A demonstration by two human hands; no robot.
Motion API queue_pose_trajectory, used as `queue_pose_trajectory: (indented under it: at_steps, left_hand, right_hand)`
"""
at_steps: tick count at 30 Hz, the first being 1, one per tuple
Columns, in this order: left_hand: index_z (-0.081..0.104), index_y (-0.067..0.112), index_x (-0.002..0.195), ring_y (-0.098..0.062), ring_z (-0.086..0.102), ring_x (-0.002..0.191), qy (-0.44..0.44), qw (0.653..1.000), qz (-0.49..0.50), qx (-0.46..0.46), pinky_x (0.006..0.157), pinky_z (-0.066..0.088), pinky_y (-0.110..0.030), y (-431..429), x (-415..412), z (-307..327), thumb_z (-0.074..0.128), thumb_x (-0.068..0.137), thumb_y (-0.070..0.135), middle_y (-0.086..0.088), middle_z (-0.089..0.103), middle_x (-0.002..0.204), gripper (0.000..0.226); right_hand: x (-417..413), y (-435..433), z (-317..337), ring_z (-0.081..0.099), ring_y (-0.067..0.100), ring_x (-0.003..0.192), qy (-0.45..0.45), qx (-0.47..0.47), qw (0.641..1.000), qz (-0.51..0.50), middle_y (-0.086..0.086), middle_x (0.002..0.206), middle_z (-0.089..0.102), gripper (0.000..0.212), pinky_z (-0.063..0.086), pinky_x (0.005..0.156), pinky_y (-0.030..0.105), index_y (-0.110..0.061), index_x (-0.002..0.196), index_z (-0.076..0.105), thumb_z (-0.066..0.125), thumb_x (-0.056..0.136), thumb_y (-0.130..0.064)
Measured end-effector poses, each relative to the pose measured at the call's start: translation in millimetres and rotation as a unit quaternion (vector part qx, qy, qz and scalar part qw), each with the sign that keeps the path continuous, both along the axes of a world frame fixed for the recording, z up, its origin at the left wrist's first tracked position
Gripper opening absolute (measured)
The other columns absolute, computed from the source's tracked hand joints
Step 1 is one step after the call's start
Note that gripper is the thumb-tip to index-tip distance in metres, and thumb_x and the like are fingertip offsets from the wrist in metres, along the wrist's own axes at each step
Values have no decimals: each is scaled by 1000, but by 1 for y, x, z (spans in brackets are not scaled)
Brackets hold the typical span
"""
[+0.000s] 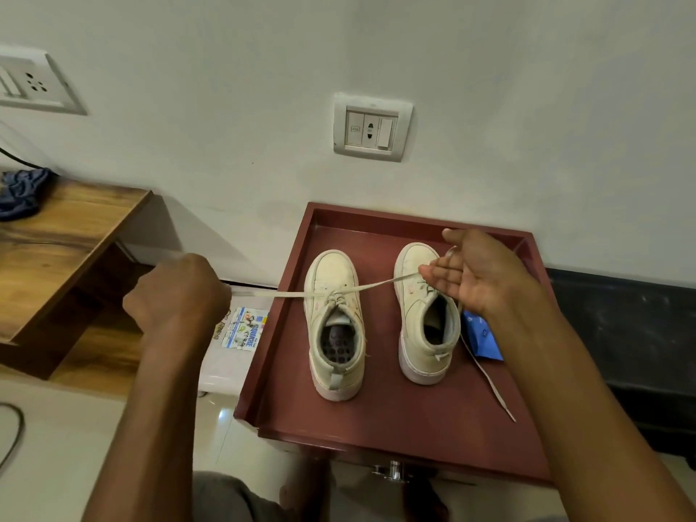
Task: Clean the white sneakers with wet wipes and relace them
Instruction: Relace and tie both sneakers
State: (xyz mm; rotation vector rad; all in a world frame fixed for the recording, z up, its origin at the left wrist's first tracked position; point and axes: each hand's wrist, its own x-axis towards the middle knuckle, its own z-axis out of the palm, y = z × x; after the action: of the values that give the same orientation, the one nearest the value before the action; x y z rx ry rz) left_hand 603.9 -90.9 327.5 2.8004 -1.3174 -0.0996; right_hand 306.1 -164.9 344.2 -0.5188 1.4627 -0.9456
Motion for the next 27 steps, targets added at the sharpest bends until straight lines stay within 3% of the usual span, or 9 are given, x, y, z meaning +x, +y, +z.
queue_pose_trajectory:
  at_steps: [4, 7, 9, 11, 13, 16, 18, 23, 27]
  left_hand:
    - [61, 20, 128, -41, 44, 127, -24, 995, -82, 45, 100, 40, -53, -1, -5, 2, 64, 94, 49, -16, 53, 135, 45]
    - [53, 23, 143, -36, 48, 132, 111, 974, -192, -33, 103, 43, -49, -7, -17, 7, 59, 100, 42, -9, 45, 151, 48]
    - [57, 23, 141, -29, 55, 127, 188, 944, -268, -48, 100, 45, -38, -9, -32, 10, 56, 102, 26, -6, 54, 145, 39]
    - [55, 21, 144, -25, 56, 127, 224, 918, -327, 7, 99, 44, -32, -9, -48, 11, 53, 101, 10, -5, 59, 142, 45]
    - [47, 19, 150, -24, 54, 131, 246, 902, -345, 82, 103, 43, -31, -9, -60, 8, 50, 99, 3, -7, 58, 145, 54]
    - [50, 16, 147, -27, 57, 127, 216, 898, -363, 123, 99, 45, -31, -10, -66, 1, 47, 98, 2, -10, 62, 140, 51]
    - [57, 15, 139, -27, 60, 122, 192, 904, -366, 108, 96, 47, -31, -11, -64, -3, 50, 98, 5, -10, 66, 133, 43]
    - [72, 19, 119, -23, 66, 105, 176, 917, -357, 28, 88, 53, -34, -18, -52, -15, 61, 100, 20, -5, 74, 114, 21]
    - [75, 23, 110, -21, 68, 96, 165, 923, -346, 22, 83, 56, -34, -16, -50, -20, 62, 97, 10, -2, 74, 107, 23]
  right_hand:
    - [3, 7, 6, 74, 33, 78, 32, -16, 999, 19, 27, 112, 54, 37, 56, 53, 28, -10, 117, 49, 63, 92, -32]
    - [14, 16, 9, 75, 21, 70, 123, -99, 987, 20, 13, 106, 64, 31, 48, 48, 24, -10, 114, 54, 61, 93, -32]
    - [24, 21, 11, 73, 14, 64, 230, -181, 954, 63, 1, 100, 70, 24, 46, 50, 24, -16, 112, 59, 60, 93, -29]
    - [36, 27, 12, 72, 13, 59, 294, -242, 910, 164, -5, 96, 72, 15, 44, 49, 22, -20, 107, 65, 57, 94, -23]
    - [48, 33, 8, 71, 12, 59, 325, -268, 859, 292, -9, 106, 70, 21, 47, 52, 15, -21, 114, 65, 54, 97, -18]
    - [63, 36, -14, 70, 18, 96, 435, -265, 735, 447, -2, 129, 62, 40, 53, 88, 28, -19, 135, 54, 50, 96, -15]
    - [69, 34, -29, 62, 23, 112, 490, -265, 678, 479, 5, 129, 63, 39, 50, 95, 35, -19, 132, 58, 52, 94, -16]
    - [66, 26, -35, 65, 23, 95, 543, -325, 644, 431, 1, 103, 72, 22, 51, 81, 35, -18, 105, 73, 57, 91, -13]
    - [62, 24, -39, 65, 24, 91, 573, -333, 619, 421, 0, 99, 71, 22, 51, 75, 35, -21, 99, 71, 60, 87, -8]
